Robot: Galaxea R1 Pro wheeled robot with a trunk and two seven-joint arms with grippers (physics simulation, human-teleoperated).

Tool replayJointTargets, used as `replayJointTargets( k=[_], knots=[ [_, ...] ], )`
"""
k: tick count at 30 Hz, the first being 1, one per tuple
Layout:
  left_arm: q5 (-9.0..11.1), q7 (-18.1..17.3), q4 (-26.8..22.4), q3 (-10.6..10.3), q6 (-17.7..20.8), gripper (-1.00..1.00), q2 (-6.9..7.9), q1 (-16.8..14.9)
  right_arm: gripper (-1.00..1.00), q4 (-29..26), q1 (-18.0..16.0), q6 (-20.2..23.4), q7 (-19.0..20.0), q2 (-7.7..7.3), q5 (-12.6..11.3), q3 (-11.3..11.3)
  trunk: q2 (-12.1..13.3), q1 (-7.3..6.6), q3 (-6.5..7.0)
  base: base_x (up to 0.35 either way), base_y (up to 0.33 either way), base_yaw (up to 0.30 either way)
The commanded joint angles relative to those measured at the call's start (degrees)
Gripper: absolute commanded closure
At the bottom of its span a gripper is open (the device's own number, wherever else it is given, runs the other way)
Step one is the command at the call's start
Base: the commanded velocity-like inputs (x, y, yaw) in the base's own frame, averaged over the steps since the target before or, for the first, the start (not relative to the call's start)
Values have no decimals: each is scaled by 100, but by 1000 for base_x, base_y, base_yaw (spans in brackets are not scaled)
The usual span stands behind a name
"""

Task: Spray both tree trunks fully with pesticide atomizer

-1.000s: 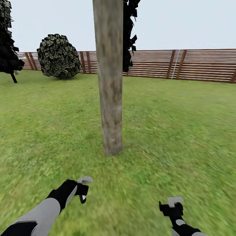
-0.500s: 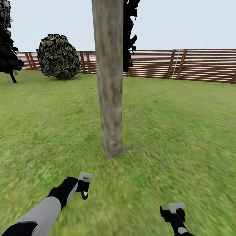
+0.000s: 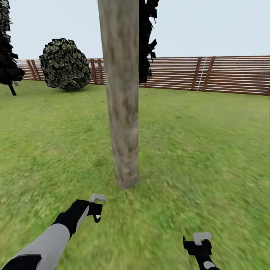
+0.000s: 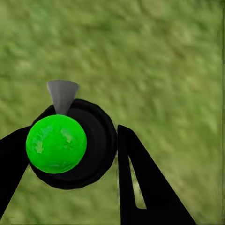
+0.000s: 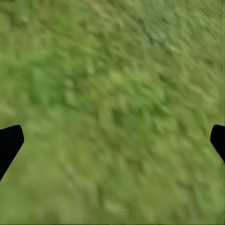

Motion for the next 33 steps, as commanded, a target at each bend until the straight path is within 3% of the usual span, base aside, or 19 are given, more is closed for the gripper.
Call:
replayJointTargets(
  k=[1, 6, 7, 8, 24, 27, 29, 31, 32, 33],
  knots=[
    [-59, -44, -13, 18, 26, 100, -1, -1, -100, 2, -3, -16, -7, 1, -59, 51, -2, 2, -5, 280, -160, -79],
    [-59, -44, -14, 22, 24, 100, -1, -1, -100, 2, -2, -16, -7, 3, -59, 51, -2, 2, -5, 280, -167, -241],
    [394, -55, 0, 7, 32, 100, 63, -1, -100, 10, 24, -9, -227, -162, -805, -18, -2, 2, -5, 0, 0, -34],
    [428, -54, -2, 0, 32, 100, 58, -1, -100, 10, 24, -8, -227, -165, -852, -14, -2, 2, -5, 0, 0, -17],
    [470, -59, -14, -15, 48, 100, 9, -38, -100, 9, 24, -14, -187, -121, -898, 3, -2, 2, -5, -74, -52, -2],
    [479, -49, -28, -30, 428, 100, -102, -166, -100, 3, 24, -16, -167, -120, -897, 3, -2, 2, -5, -5, -1, 0],
    [462, -46, -26, -28, 566, 100, -99, -263, -100, 2, 24, -16, -166, -126, -895, 0, -2, 2, -5, -1, 0, 0],
    [430, -44, -25, -26, 681, 100, -5, -350, -100, 2, 24, -16, -165, -138, -896, -2, -2, 2, -5, 0, 0, 0],
    [424, -70, -20, -30, 893, 100, 276, -432, -100, 2, 24, -16, -165, -144, -895, -2, -2, 2, -5, 0, 0, 0],
    [432, -86, -23, -35, 1017, 100, 355, -459, -100, 2, 24, -16, -165, -145, -896, -2, -2, 2, -5, 0, 0, 0]
  ],
)
